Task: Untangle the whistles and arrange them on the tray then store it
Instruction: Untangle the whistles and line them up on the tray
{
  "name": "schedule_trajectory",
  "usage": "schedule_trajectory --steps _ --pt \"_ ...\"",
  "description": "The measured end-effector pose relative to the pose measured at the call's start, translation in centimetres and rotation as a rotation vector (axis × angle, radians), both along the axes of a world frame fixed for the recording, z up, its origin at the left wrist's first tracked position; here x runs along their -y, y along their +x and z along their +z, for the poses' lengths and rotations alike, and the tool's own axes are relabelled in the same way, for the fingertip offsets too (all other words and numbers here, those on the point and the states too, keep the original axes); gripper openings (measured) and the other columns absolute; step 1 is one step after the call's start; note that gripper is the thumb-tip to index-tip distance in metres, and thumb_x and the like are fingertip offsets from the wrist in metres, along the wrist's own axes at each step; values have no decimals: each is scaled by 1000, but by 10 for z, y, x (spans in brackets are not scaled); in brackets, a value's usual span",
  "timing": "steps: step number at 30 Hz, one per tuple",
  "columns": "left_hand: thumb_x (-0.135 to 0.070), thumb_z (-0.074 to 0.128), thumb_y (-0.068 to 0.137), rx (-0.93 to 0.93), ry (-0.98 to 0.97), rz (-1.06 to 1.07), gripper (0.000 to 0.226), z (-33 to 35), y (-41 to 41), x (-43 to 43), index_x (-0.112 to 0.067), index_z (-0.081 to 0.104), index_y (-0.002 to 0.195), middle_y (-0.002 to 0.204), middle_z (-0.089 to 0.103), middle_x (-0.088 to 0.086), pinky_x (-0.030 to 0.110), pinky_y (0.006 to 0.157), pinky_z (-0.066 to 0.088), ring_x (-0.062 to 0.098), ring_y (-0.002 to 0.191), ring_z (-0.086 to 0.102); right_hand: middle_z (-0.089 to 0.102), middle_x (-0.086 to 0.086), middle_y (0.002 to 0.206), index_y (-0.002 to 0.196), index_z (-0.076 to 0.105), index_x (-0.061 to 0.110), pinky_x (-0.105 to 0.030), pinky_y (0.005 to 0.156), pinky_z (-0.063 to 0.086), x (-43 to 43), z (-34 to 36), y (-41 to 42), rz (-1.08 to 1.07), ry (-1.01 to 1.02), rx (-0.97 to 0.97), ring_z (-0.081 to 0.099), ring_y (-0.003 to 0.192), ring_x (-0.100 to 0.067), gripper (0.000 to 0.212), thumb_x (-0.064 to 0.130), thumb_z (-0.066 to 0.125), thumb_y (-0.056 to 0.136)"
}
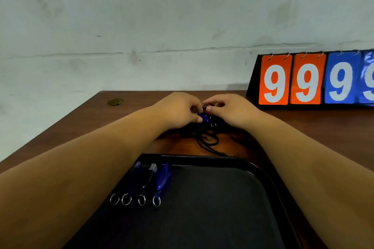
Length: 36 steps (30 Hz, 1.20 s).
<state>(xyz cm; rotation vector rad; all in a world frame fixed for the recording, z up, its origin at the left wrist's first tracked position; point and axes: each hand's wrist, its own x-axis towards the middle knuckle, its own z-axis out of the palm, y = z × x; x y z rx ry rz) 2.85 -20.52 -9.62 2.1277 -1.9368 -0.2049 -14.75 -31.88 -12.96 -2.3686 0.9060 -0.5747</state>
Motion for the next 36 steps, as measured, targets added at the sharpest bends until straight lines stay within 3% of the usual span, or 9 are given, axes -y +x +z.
schedule_trajectory --steps 8,15,19,21,25,29,34,36 --pt "-32 84 91 -17 -66 15 21 10 -4 -11 -34 69 106 111 69 -8 26 77 45 14 101 63 73 13 107 120 77 37 -20 77 52 -3 -1 -8 -54 -5 21 67 94 -6 22 32 69 100" --pt "-26 85 88 -189 -147 73 21 30 -9 -36 -33 76 105 101 73 -14 21 77 50 5 94 68 75 9 116 122 80 32 -19 80 49 -12 -2 -4 -149 -43 55 65 103 -8 22 33 73 101" --pt "-28 83 91 -339 -232 92 18 43 -12 -57 -33 79 108 101 75 -14 17 78 47 2 92 68 74 12 116 125 76 33 -32 99 57 -20 5 -5 -232 -46 165 67 107 -8 26 37 75 99" --pt "-26 81 93 -428 -277 118 18 50 -16 -69 -34 80 109 104 74 -14 16 82 49 1 94 69 71 16 111 127 74 31 -28 96 57 -27 14 -7 -234 6 280 66 103 -4 27 33 75 100" --pt "-8 75 98 -690 -272 121 29 62 -23 -95 -27 81 119 115 73 2 31 92 64 17 96 80 66 19 106 131 69 34 -17 76 51 -50 33 -14 -238 121 454 64 98 -1 30 33 74 101" --pt "-9 76 96 -784 -294 125 36 71 -26 -123 -28 76 126 103 75 -1 43 96 64 27 98 80 72 9 109 130 69 31 -30 85 62 -78 46 -27 -238 218 540 72 98 -9 31 33 76 100" --pt "-8 73 98 -855 -327 169 24 79 -40 -164 -23 78 116 111 79 1 30 80 61 21 99 77 76 -4 110 125 70 20 -28 82 66 -120 60 -54 -203 413 636 79 96 -15 23 13 71 103" --pt "-8 73 98 -874 -335 191 21 80 -46 -177 -23 80 111 109 80 3 31 82 62 19 99 76 77 -4 109 120 71 18 -29 82 66 -132 68 -64 -247 412 611 79 95 -16 17 14 65 105"
